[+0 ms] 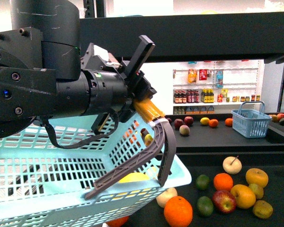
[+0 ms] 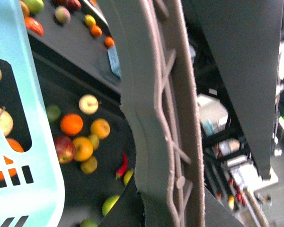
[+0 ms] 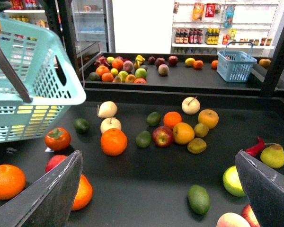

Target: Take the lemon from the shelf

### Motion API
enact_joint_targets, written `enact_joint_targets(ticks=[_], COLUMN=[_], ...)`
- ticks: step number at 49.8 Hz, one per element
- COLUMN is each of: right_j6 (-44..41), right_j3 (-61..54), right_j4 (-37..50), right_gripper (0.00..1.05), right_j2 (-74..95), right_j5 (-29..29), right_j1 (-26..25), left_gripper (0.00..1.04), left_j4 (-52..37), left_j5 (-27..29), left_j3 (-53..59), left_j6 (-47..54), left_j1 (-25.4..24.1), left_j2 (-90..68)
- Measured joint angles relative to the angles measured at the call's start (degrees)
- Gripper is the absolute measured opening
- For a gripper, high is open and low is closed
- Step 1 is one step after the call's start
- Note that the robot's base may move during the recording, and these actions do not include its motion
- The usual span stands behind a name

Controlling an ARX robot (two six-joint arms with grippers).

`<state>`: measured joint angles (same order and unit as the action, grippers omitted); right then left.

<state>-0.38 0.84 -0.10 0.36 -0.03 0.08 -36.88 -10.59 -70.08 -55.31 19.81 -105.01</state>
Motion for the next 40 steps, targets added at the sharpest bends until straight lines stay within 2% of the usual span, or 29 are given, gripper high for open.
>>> enact_joint_targets(ticks=[6,14,27,35,40], right_j6=[0.00,0.00,0.00,0.00,0.00], right_j3=[0.00,0.00,0.00,0.00,0.00], right_j4=[0.00,0.00,0.00,0.00,0.00], right_gripper=[0.97,0.97,0.97,0.97,0.97], right_j2=[-0.02,-0.02,-0.02,-0.04,-0.04], right_j5=[0.00,0.00,0.00,0.00,0.00], right_j1=[0.00,0.00,0.00,0.00,0.00], left_gripper=[0.08,0.08,0.08,0.08,0.08], left_j4=[-7.06,-11.43,-18.45,-26.34,-31.80], left_j5=[12.28,17.68,17.64,15.56,14.58], left_j3=[3.13,5.07,5.60,7.63,8.46], left_j6=[-9.25,-15.58,-23.34,-27.71,-27.96], left_j1=[-6.12,-10.78,-15.15,-20.15,-25.05], left_j2=[0.20,0.20,0.04,-1.79,-3.91])
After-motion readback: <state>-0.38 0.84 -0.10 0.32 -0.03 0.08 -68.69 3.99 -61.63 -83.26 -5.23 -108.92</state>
